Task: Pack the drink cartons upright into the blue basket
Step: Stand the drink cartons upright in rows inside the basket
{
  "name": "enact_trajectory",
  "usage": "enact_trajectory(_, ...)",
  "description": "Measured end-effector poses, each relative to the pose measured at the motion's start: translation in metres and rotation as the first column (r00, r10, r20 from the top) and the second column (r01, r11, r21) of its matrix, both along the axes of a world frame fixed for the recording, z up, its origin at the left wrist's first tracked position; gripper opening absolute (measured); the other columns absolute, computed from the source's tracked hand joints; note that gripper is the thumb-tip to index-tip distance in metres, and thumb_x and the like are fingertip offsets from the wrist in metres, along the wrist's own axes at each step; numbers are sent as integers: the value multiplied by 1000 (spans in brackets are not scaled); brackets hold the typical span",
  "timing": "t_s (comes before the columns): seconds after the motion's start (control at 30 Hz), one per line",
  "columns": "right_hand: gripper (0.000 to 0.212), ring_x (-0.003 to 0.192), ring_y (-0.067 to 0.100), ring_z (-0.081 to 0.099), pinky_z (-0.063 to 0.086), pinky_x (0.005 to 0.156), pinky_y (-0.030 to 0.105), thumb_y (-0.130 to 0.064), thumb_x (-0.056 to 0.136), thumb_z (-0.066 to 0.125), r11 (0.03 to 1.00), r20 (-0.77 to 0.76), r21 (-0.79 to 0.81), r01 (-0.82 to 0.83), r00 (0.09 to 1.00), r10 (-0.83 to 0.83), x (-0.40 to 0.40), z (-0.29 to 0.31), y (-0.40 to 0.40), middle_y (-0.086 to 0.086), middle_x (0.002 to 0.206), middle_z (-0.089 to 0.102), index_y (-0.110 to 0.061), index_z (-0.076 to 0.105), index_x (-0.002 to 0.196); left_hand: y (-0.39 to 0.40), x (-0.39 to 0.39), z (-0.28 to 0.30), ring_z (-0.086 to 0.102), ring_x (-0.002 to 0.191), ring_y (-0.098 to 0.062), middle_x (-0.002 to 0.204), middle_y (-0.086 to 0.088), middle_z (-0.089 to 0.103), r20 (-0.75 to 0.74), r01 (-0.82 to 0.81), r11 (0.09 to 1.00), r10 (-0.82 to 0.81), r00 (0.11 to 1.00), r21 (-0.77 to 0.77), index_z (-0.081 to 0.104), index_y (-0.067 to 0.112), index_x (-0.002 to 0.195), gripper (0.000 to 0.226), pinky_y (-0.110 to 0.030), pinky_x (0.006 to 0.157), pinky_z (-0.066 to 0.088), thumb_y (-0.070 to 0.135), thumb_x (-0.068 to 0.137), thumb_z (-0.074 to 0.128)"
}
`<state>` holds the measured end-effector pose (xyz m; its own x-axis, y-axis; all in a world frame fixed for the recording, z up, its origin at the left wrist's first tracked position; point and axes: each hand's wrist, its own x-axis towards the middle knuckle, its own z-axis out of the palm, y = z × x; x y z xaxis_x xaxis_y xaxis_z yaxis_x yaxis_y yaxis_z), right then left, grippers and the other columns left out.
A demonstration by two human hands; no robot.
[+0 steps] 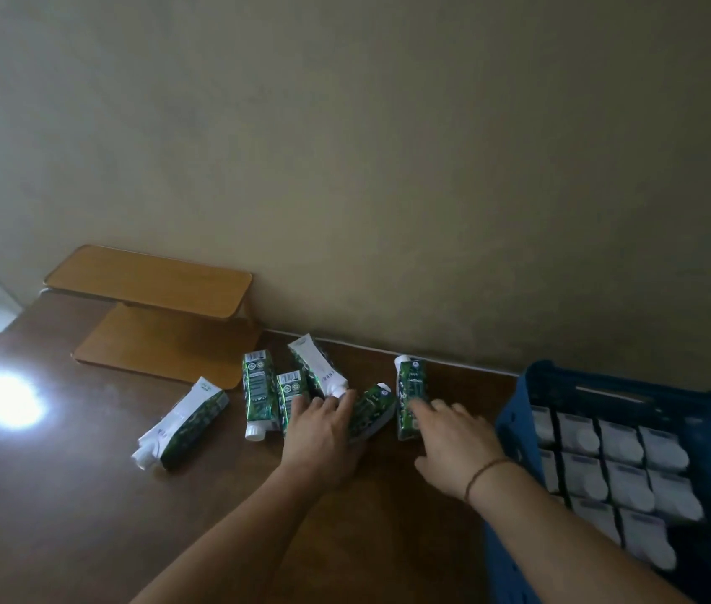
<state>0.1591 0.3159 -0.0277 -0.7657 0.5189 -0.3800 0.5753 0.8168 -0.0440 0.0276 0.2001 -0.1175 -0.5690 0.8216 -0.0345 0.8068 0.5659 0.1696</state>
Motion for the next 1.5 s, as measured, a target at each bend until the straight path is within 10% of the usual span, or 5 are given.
enact_trajectory(0.43, 64, 105, 2, 57, 53, 86, 24, -52, 65, 80, 872, -505, -472, -132, 851, -145, 51, 58, -24, -19, 115, 58, -38, 55, 123, -53, 41, 34, 71, 92, -38, 111, -29, 70, 885, -708, 698, -391, -253, 106, 67, -2, 111, 75, -40, 71, 60, 63, 77, 57)
enact_trajectory(0.77, 32, 70, 18, 67, 56, 46, 23, -8, 79, 72, 634, -740, -651, 417, -163, -653, 239, 73, 14, 5, 96, 65, -35, 62, 92, 3, 165, 67, 28, 140, 10, 149, 33, 34, 870, -174, 876, -386, 307, 450, 31, 48, 145, 71, -30, 118, 31, 78, 81, 41)
enact_trajectory(1.0, 49, 81, 24, 59, 50, 68, 35, -39, 64, 84, 683, -583, -119, 720, 507, -635, 266, 37, 66, 4, 97, 62, -25, 56, 102, 13, 198, 51, 27, 144, 1, 154, 28, 27, 870, -224, 855, -401, 287, 468, 17, 65, 141, 72, -44, 122, 27, 82, 78, 49)
enact_trajectory(1.2, 87, 109, 16, 49, 39, 96, 28, -17, 77, 78, 495, -228, -629, 599, 467, -855, 257, 3, 67, 0, 129, 51, -16, 25, 146, 16, 200, 49, 37, 140, -1, 154, 19, 35, 863, -254, 838, -410, 294, 484, 19, 54, 146, 81, -45, 119, 33, 79, 77, 53)
enact_trajectory(1.5, 49, 100, 24, 61, 53, 77, 40, -34, 83, 60, 803, -289, -36, 595, 763, -578, 243, 37, 59, 1, 124, 57, -31, 45, 130, -6, 179, 35, 34, 137, 7, 145, 29, 39, 813, -219, 873, -276, 513, 435, 45, 44, 137, 57, -26, 116, 29, 72, 88, 44)
